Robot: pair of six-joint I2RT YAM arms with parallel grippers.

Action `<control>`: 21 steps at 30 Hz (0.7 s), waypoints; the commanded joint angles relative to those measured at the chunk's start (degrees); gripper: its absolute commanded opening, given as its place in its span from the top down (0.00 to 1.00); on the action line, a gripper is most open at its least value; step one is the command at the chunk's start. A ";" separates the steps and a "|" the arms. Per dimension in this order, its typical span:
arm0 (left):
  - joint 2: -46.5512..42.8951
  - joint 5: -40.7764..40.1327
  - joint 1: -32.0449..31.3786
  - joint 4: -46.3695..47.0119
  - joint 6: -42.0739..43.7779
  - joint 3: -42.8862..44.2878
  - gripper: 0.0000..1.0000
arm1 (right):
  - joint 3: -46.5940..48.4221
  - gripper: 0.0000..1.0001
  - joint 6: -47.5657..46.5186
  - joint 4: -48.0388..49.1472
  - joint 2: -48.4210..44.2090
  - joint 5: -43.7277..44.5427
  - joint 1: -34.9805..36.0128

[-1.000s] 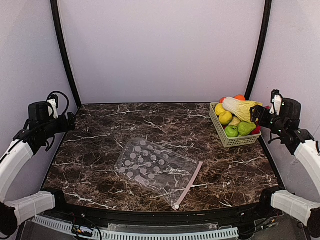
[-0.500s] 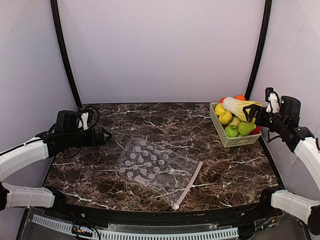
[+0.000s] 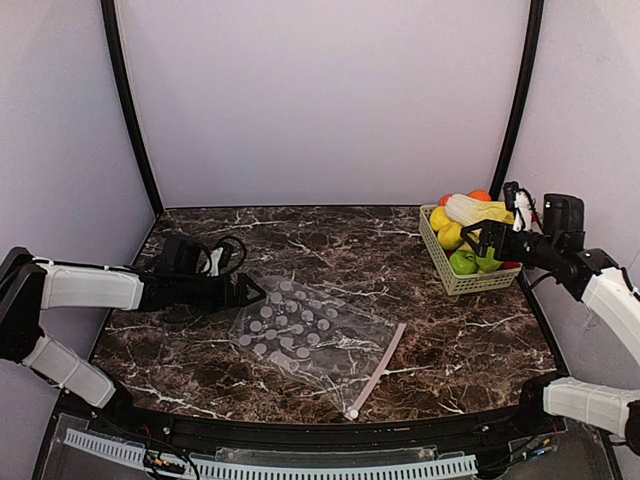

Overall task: Place the food in the zip-top bag and seal the zipper
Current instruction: Pick up the zipper food storage bag at the center of the board.

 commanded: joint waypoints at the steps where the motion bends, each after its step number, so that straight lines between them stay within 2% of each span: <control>1: 2.15 0.66 -1.08 2.99 -1.48 2.23 0.00 | 1.55 0.01 -0.45 0.43 1.10 -1.11 1.07; 8: 6.78 -1.56 -1.98 2.34 -2.31 3.99 0.00 | 2.17 0.01 -0.80 0.81 2.97 -1.50 1.43; 16: 8.89 -9.08 -3.41 -3.80 0.88 7.49 0.00 | 2.02 0.01 -0.90 0.82 2.88 -1.69 1.92; 21: 9.96 -9.25 -3.50 -3.69 -0.04 7.42 0.10 | 1.78 0.01 -1.02 0.49 2.29 -1.55 2.00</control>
